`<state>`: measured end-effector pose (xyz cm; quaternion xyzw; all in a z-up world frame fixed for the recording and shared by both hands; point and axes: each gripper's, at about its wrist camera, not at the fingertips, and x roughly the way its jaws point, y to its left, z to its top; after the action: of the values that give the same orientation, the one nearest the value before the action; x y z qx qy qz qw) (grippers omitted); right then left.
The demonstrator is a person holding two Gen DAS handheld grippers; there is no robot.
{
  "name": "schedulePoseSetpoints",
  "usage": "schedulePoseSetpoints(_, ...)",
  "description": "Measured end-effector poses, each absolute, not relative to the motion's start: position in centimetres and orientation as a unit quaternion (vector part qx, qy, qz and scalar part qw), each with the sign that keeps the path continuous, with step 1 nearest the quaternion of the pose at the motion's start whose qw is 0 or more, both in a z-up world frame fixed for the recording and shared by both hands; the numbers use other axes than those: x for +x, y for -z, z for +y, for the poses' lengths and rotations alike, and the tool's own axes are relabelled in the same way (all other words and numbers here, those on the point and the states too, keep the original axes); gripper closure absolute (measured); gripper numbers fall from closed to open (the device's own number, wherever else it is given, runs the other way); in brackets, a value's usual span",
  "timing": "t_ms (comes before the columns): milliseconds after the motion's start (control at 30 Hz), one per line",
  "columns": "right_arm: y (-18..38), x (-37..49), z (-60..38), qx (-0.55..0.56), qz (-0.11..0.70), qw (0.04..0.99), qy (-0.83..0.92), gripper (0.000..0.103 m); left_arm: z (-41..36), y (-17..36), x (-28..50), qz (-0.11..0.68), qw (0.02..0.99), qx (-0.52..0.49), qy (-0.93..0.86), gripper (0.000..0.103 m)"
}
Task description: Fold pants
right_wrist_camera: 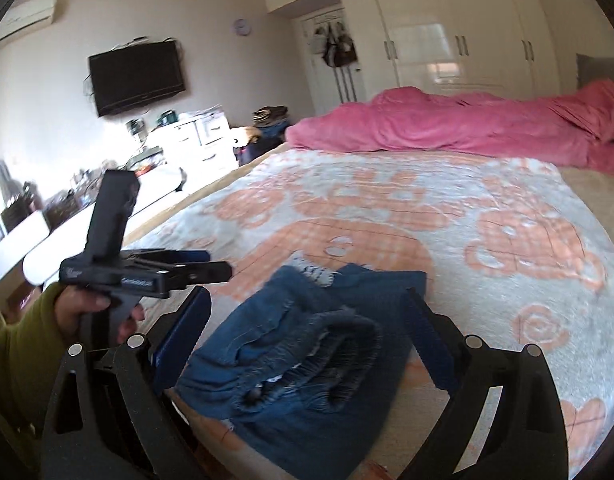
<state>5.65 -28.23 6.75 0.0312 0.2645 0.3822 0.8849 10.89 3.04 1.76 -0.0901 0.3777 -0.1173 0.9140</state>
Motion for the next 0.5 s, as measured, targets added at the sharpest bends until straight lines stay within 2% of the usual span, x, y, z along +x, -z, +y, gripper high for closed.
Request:
schedulePoseSetpoints(267,-4.4,7.6,-29.1,0.036,0.328,0.892,-0.309,0.009,4.0,-1.0,10.2,0.388,0.909,-0.107,0.107,0.01)
schedulePoseSetpoints(433,-2.2,8.8,-29.0,0.028,0.387,0.879,-0.277,0.009,3.6,1.1,9.9,0.421,0.892,-0.116,0.115,0.01)
schedulePoseSetpoints(500,-1.4,9.0,-28.7,0.03,0.41,0.868,-0.279,0.014,2.9,2.1,9.8,0.435,0.885,-0.114,0.12,0.01)
